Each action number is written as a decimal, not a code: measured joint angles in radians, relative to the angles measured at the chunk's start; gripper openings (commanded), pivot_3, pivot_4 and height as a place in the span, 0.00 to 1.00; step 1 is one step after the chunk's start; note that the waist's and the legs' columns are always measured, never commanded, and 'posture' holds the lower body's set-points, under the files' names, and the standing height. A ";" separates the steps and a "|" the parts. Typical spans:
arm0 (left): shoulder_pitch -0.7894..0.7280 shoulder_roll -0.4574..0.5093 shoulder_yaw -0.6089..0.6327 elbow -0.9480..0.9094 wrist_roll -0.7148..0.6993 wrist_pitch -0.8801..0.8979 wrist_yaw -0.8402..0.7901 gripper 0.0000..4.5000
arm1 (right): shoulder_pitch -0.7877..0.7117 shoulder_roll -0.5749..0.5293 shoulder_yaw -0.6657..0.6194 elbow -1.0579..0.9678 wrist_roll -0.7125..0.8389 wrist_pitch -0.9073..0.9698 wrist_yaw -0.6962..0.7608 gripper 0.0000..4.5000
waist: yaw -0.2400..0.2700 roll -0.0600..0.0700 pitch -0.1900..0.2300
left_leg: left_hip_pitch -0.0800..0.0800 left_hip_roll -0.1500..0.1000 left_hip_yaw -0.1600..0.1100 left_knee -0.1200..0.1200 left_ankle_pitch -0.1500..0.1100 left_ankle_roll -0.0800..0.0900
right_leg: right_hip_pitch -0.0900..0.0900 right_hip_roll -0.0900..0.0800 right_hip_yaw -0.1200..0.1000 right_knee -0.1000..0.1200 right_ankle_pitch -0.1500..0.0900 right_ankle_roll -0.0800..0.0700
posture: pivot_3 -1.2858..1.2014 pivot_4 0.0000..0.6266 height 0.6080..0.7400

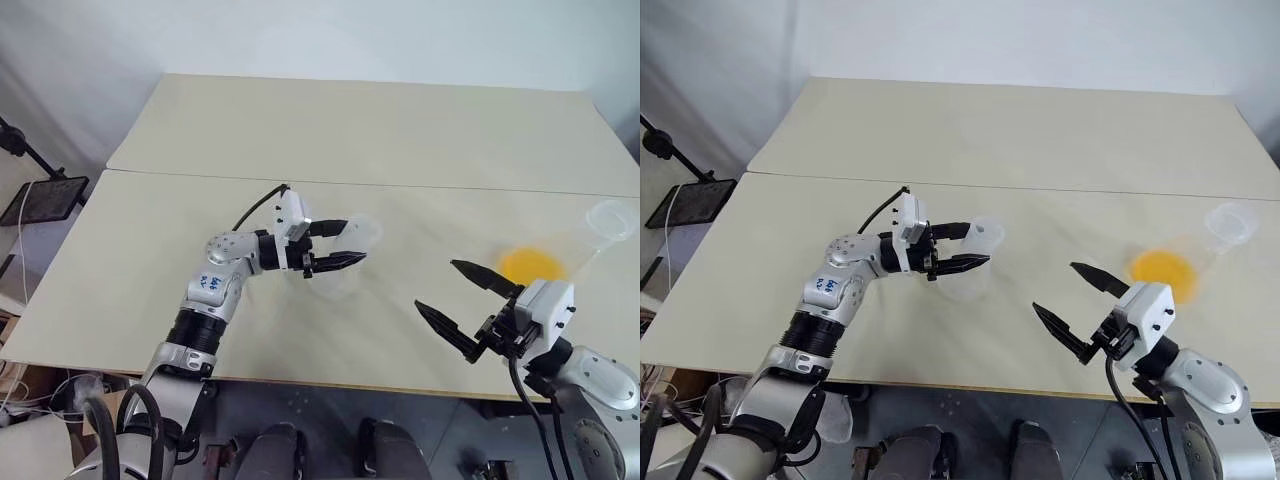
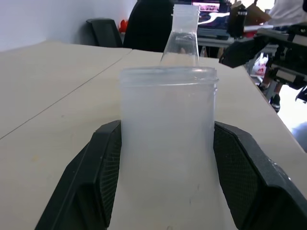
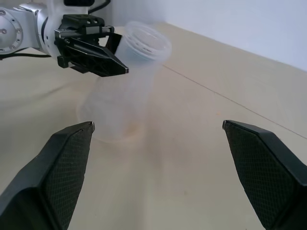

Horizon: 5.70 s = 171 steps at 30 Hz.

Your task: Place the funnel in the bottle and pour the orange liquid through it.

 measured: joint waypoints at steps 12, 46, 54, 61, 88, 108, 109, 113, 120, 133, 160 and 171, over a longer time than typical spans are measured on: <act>0.043 -0.075 0.083 0.008 -0.069 -0.019 -0.031 0.58 | -0.028 0.005 0.032 0.006 -0.010 -0.001 -0.006 1.00 | -0.002 0.000 0.000 | 0.000 0.000 0.000 0.000 0.000 0.000 | 0.000 0.000 0.000 0.000 0.000 0.000 | 0.52 0.24 1.00; -0.041 -0.250 0.130 0.403 0.043 -0.453 0.036 0.71 | -0.026 0.007 0.022 0.006 -0.009 -0.006 -0.018 1.00 | 0.012 -0.001 0.000 | -0.001 0.000 0.001 0.000 0.000 0.001 | 0.000 0.000 -0.001 -0.002 0.000 0.001 | 0.52 0.24 1.00; -0.027 -0.202 0.127 0.357 0.044 -0.386 0.008 1.00 | -0.028 0.008 0.023 0.006 -0.010 -0.006 -0.025 1.00 | 0.013 -0.001 0.000 | -0.001 0.000 0.000 0.000 0.000 0.001 | 0.000 0.000 -0.001 -0.001 0.000 0.001 | 0.52 0.24 1.00; 0.069 -0.095 0.137 0.182 0.026 -0.244 -0.015 1.00 | -0.037 0.016 0.028 0.008 -0.016 -0.006 -0.026 1.00 | -0.001 -0.001 0.000 | -0.001 0.000 -0.001 0.000 0.000 0.001 | 0.000 0.000 -0.001 0.000 0.000 0.001 | 0.52 0.24 1.00; 1.014 0.257 0.750 -0.454 -0.145 -0.035 0.218 1.00 | -0.260 -0.064 0.080 0.151 0.102 0.043 0.200 1.00 | -0.002 -0.001 0.000 | 0.000 0.003 -0.004 -0.002 -0.003 -0.002 | 0.000 -0.009 0.005 -0.007 -0.001 -0.002 | 0.52 0.24 1.00; 0.626 0.190 0.351 -0.630 -0.039 0.290 0.596 1.00 | -0.361 -0.237 -0.055 0.345 0.103 0.044 0.362 1.00 | -0.004 0.000 0.000 | 0.000 0.003 -0.001 -0.001 -0.004 -0.001 | 0.000 -0.001 0.004 -0.001 -0.001 -0.001 | 0.52 0.24 1.00; 0.592 0.184 0.330 -0.587 -0.015 0.286 0.606 1.00 | -0.354 -0.230 -0.053 0.330 0.103 0.052 0.354 1.00 | -0.004 0.000 0.000 | 0.001 0.003 -0.001 -0.001 -0.004 -0.001 | 0.000 -0.001 0.004 0.000 -0.001 -0.001 | 0.52 0.24 1.00; 0.476 0.163 0.265 -0.400 0.055 0.240 0.603 1.00 | -0.314 -0.203 -0.043 0.279 0.105 0.064 0.321 1.00 | -0.002 0.000 0.000 | 0.000 0.002 -0.001 -0.001 -0.003 -0.001 | -0.001 0.000 0.001 0.000 0.000 -0.001 | 0.52 0.24 1.00; 0.343 0.121 0.214 -0.222 0.103 0.176 0.582 0.96 | -0.287 -0.178 -0.047 0.219 0.108 0.083 0.266 1.00 | -0.001 -0.001 0.000 | 0.000 0.001 -0.001 0.000 -0.003 -0.001 | 0.000 0.000 -0.001 -0.001 0.000 0.000 | 0.52 0.24 1.00; 0.282 0.138 0.227 -0.137 0.119 0.159 0.552 0.10 | -0.216 -0.154 -0.052 0.167 0.108 0.082 0.212 1.00 | 0.003 -0.001 0.000 | 0.000 0.001 -0.001 0.000 -0.003 0.000 | 0.000 -0.001 -0.001 0.000 0.000 0.001 | 0.52 0.24 1.00; -0.474 0.234 -0.123 -0.010 0.239 -0.159 -0.212 0.00 | -0.090 -0.145 -0.130 0.076 0.098 0.074 0.133 1.00 | 0.002 -0.002 0.001 | -0.002 0.000 0.001 0.000 -0.002 0.001 | 0.000 0.001 -0.003 -0.002 0.001 0.002 | 0.52 0.24 1.00; -0.474 0.221 -0.207 0.033 0.318 -0.179 -0.316 0.00 | -0.049 -0.107 -0.130 0.023 0.092 0.073 0.075 1.00 | 0.001 -0.002 0.001 | -0.002 0.000 0.000 0.000 -0.002 0.002 | 0.000 0.001 -0.003 -0.002 0.001 0.002 | 0.52 0.24 1.00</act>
